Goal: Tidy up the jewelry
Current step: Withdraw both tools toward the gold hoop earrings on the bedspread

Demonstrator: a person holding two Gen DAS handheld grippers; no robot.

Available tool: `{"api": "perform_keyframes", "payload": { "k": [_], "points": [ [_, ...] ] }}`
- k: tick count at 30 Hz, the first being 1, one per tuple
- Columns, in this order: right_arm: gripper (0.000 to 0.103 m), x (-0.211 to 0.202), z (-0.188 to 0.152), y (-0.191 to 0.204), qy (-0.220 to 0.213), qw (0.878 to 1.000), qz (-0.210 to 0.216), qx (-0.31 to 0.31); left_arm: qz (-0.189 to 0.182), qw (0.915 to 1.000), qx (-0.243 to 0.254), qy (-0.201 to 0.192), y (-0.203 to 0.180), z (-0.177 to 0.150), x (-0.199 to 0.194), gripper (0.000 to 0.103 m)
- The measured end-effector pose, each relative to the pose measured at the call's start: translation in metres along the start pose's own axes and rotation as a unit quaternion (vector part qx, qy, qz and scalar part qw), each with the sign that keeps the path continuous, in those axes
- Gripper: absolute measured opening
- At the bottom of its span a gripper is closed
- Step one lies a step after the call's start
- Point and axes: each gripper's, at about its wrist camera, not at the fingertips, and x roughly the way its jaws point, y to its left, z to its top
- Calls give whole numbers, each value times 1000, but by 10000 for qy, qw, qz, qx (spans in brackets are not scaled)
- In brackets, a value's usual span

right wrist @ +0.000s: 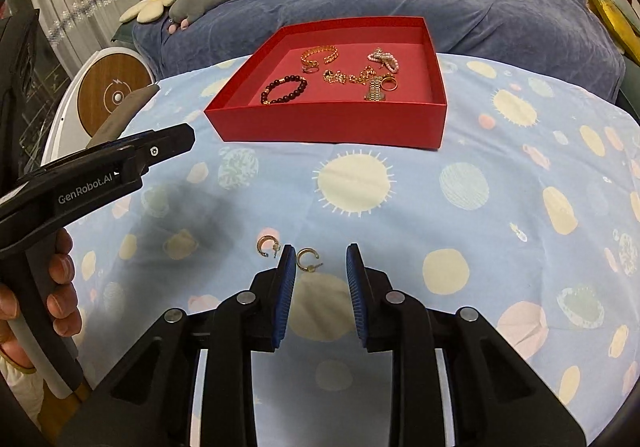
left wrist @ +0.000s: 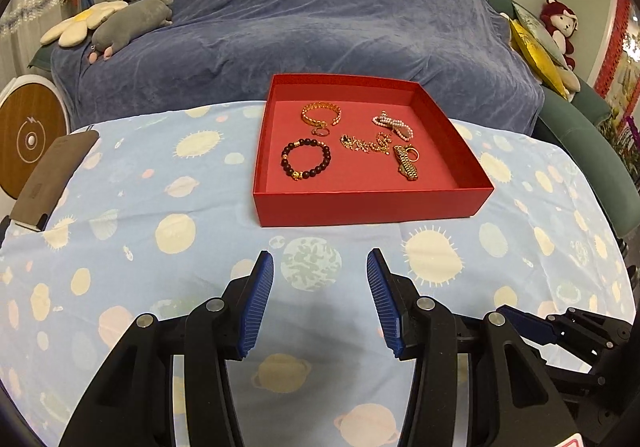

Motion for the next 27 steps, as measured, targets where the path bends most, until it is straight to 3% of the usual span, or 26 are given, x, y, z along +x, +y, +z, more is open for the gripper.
{"api": "perform_keyframes", "payload": {
  "k": [3, 7, 16, 27],
  "points": [
    [25, 1, -2, -2, 17, 10000, -19, 2, 15, 10000, 41, 50, -1, -3, 2, 48],
    [34, 4, -7, -2, 62, 10000, -69, -34, 52, 9999, 71, 91, -1, -9, 3, 62],
    [34, 31, -21, 6, 333, 9991, -149, -211, -32, 9994, 72, 331, 2, -20, 10, 63],
    [33, 47, -12, 21, 239, 9984, -209, -475, -72, 9993, 7, 371, 8, -21, 10, 63]
  ]
}}
